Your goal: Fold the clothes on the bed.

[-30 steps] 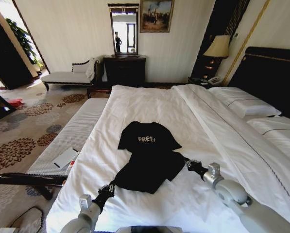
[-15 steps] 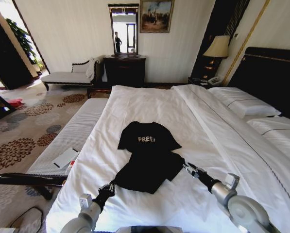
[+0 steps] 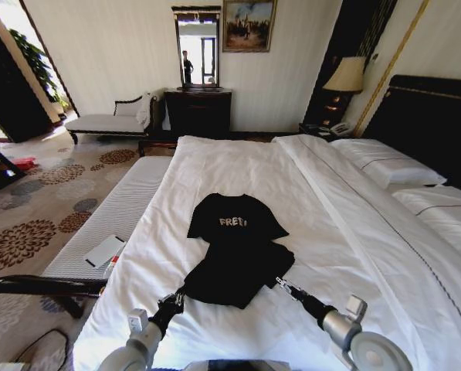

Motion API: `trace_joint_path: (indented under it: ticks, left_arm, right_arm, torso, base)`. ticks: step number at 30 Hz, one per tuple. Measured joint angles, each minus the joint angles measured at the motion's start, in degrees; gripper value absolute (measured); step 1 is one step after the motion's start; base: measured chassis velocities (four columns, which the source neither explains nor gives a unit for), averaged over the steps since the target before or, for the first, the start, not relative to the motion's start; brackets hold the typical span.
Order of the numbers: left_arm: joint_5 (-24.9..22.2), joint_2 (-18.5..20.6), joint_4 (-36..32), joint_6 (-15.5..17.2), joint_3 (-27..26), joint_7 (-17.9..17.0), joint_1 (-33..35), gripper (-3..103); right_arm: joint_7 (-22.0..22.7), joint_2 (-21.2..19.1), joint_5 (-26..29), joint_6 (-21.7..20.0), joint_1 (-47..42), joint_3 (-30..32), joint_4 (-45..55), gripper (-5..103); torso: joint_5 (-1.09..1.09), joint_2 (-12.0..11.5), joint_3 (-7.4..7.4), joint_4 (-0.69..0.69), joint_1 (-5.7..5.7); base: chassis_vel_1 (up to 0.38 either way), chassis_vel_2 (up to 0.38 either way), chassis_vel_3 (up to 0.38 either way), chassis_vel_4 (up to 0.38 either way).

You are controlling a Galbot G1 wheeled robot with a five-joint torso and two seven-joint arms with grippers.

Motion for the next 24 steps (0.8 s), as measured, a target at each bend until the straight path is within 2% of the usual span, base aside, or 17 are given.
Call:
trace_joint_path:
  ticks: [7,10,12,16,21,24]
  left_arm:
    - [0.0,0.0,-0.2,0.1,0.0,-0.2,-0.1,1]
    - [0.0,0.0,-0.2,0.1,0.0,-0.3,-0.1,1]
    - [0.0,-0.1,-0.2,0.1,0.0,-0.3,0.0,1]
    - [0.3,-0.1,-0.2,0.1,0.1,-0.3,0.1,1]
    - [0.3,0.0,-0.4,0.2,0.1,-0.5,0.2,1]
    - [0.3,0.1,-0.4,0.2,0.1,-0.5,0.1,1]
  right_arm:
    - [-0.1,3.3,-0.9,-0.1,0.6,-1.9,-2.1,72]
    - [0.0,3.5,-0.9,-0.1,1.1,-2.1,-2.7,69]
    - [0.2,3.6,-0.9,-0.1,1.4,-2.3,-3.0,63]
    - [0.5,4.6,-0.9,-0.1,1.9,-2.8,-3.5,62]
    - [0.8,5.4,-1.1,-0.1,2.3,-3.2,-4.2,45]
    - [0.9,5.5,-1.1,-0.1,2.6,-3.4,-4.5,42]
  torso:
    - [-0.01,0.0,0.00,-0.02,0.00]
    - [-0.01,0.0,0.00,-0.01,0.00]
    - [-0.01,0.0,0.00,-0.01,0.00]
    - [0.00,0.0,0.00,-0.01,0.01]
    - [0.00,0.0,0.00,-0.01,0.00]
    - [0.00,0.0,0.00,-0.01,0.00]
  base:
    - [0.000,0.000,0.000,0.000]
    - [0.000,0.000,0.000,0.000]
    - [0.000,0.000,0.000,0.000]
    - [0.000,0.000,0.000,0.000]
    - [0.000,0.000,0.000,0.000]
    - [0.000,0.000,0.000,0.000]
